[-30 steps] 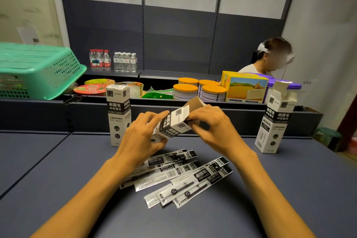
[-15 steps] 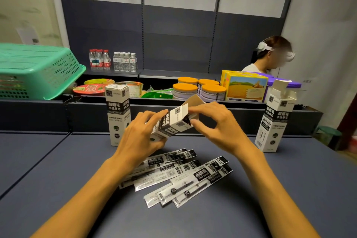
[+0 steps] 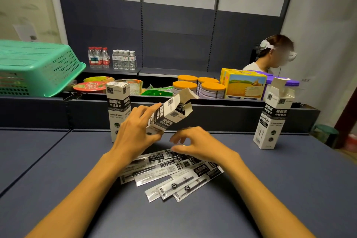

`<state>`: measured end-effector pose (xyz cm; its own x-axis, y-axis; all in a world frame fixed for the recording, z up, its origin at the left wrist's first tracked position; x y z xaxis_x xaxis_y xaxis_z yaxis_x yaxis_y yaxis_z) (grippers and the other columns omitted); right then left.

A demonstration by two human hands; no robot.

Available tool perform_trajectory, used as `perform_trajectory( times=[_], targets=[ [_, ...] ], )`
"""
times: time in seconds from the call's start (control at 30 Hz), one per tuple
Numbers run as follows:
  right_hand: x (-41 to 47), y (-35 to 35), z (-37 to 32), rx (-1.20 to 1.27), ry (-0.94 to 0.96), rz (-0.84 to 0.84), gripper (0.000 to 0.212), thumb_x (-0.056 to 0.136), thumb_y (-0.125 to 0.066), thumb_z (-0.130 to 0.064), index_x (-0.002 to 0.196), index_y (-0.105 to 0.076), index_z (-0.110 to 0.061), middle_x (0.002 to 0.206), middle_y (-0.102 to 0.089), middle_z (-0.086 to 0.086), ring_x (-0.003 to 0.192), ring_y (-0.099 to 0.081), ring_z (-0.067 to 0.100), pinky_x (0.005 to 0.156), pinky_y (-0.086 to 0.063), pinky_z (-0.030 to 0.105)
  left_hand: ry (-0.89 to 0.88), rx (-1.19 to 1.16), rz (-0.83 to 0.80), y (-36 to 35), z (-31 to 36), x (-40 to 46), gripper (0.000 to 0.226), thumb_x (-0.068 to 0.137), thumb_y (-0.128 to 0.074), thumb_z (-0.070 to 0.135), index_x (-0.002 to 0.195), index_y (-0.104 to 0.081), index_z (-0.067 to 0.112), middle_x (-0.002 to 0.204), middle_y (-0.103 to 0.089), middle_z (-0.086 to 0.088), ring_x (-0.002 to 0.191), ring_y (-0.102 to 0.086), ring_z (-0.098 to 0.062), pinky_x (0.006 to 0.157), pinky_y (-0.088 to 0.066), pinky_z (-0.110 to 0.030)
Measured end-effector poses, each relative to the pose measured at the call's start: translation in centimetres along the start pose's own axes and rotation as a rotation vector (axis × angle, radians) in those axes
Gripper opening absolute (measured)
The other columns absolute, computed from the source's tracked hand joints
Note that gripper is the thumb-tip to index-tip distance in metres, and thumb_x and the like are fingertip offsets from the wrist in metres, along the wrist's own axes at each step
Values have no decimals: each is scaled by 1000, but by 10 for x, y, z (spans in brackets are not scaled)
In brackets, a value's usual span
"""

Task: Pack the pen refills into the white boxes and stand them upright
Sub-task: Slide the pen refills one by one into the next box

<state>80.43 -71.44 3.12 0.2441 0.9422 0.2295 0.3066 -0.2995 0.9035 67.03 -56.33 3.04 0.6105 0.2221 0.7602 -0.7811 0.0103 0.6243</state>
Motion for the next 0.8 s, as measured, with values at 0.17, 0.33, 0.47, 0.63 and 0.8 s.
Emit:
perform_trajectory(
  times=[0.17, 0.33, 0.47, 0.63, 0.8],
  targets=[
    [6, -21, -16, 0, 85, -111, 43, 86, -64, -49, 126, -60, -32, 125, -61, -9, 109, -54, 5, 91, -50, 31, 12, -15, -7, -1, -3, 0, 89, 68, -83, 25, 144, -37, 24, 115, -54, -4, 101, -48, -16, 71, -50, -28],
    [6, -28, -16, -149, 144, -150, 40, 88, -60, -52, 124, -62, -33, 124, -58, -5, 111, -50, 13, 93, -45, 35, -1, 2, -1, -2, -3, 0, 88, 68, -83, 27, 144, -38, 23, 114, -54, -3, 99, -48, -15, 70, -47, -25],
    [3, -21, -6, -126, 115, -126, 37, 86, -64, -49, 117, -68, -29, 115, -62, -8, 102, -54, 10, 86, -48, 34, -2, 3, 4, -2, -3, 0, 87, 69, -83, 29, 143, -39, 22, 114, -55, -4, 100, -49, -16, 70, -46, -24],
    [0, -13, 4, -104, 56, -132, 37, 81, -68, -51, 110, -71, -28, 106, -64, -11, 93, -57, 7, 81, -52, 32, -1, -7, 6, -1, -2, 0, 86, 69, -83, 28, 143, -39, 22, 114, -55, -3, 100, -48, -15, 69, -50, -28],
    [-3, -9, 12, -41, -7, -137, 27, 84, -66, -45, 105, -73, -29, 102, -64, -13, 90, -59, 6, 79, -55, 35, -4, -19, 8, 0, -2, 0, 86, 69, -83, 27, 143, -39, 22, 114, -55, -3, 100, -48, -16, 70, -53, -31]
  ],
)
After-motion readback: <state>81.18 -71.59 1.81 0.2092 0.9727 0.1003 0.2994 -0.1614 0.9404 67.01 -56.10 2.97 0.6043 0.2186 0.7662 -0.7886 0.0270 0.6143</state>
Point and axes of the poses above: each hand's wrist, its own x-axis towards the middle knuckle, its own y-axis out of the back of the hand, z = x × y, the point moved 2 cm from there along x, towards the middle knuckle
